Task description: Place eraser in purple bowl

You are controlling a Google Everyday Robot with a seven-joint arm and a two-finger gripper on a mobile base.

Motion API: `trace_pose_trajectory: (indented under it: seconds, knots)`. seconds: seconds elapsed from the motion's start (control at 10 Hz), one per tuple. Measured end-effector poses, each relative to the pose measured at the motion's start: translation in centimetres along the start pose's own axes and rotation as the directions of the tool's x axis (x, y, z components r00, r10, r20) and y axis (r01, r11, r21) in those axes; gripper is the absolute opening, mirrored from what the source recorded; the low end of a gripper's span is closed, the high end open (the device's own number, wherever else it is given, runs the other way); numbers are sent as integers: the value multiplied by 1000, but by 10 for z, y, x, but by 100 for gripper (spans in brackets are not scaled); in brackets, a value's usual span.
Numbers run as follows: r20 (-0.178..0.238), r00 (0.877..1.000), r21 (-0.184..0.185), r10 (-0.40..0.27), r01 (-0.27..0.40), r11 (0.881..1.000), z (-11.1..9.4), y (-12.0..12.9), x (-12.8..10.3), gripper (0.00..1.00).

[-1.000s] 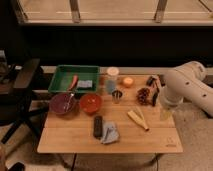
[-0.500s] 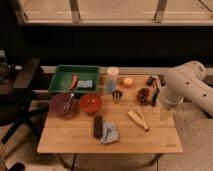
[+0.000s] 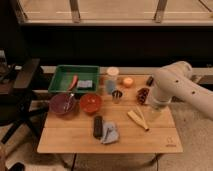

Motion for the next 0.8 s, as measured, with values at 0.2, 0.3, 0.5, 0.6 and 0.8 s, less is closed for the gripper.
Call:
trace_pose_trajectory:
  seconds: [0.2,0.3,0.5,0.6,0.8]
  knots:
    - [59,998,-10,20,-20,1000,12,7,-42,65]
    - [106,992,-11,68,-68,998,17,16,-63,65]
    - [145,983,-15,110,-109,994,20,23,-80,65]
    - [148,983,-15,112,-111,994,21,23,-81,65]
    - [151,981,-14,123,-122,992,20,22,-80,65]
